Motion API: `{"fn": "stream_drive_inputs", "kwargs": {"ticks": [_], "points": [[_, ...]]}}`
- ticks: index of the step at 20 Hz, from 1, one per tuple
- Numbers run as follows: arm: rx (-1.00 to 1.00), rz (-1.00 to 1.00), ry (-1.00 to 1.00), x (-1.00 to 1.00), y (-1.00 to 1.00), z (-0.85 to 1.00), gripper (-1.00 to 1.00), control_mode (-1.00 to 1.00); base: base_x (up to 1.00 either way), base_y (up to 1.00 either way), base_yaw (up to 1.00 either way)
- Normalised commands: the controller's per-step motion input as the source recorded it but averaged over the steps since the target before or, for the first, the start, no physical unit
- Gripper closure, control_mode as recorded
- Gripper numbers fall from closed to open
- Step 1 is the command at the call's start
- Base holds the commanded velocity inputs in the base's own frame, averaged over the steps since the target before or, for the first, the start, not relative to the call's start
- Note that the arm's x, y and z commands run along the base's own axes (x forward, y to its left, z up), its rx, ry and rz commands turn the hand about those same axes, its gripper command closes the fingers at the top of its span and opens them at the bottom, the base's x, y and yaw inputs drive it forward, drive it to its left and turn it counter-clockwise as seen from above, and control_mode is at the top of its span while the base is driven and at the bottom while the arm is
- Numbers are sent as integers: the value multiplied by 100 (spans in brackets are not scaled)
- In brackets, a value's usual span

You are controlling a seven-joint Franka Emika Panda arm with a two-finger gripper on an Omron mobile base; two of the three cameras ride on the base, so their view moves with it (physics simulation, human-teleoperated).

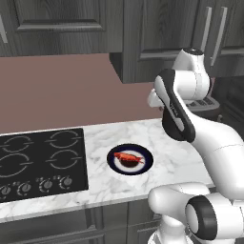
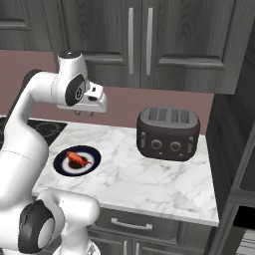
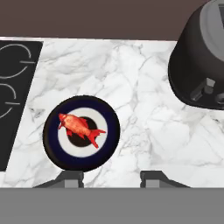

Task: Place the fish on the rack of the oven, and slide the rack back inside. Close the oven door.

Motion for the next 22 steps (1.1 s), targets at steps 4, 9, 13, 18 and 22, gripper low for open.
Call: {"fn": "stream_drive_inputs", "kwargs": {"ticks": [4, 9, 13, 18, 22], "points": [[0, -1, 0, 0, 2, -5, -100, -100, 0, 0, 0], [0, 21, 0, -37, 20, -32, -100, -100, 0, 0, 0], [-2, 28, 1, -20, 19, -24, -100, -100, 0, 0, 0], [-15, 27, 15, 0, 25, -31, -100, -100, 0, 0, 0], [-24, 21, 21, 0, 35, -35, -100, -100, 0, 0, 0]]}}
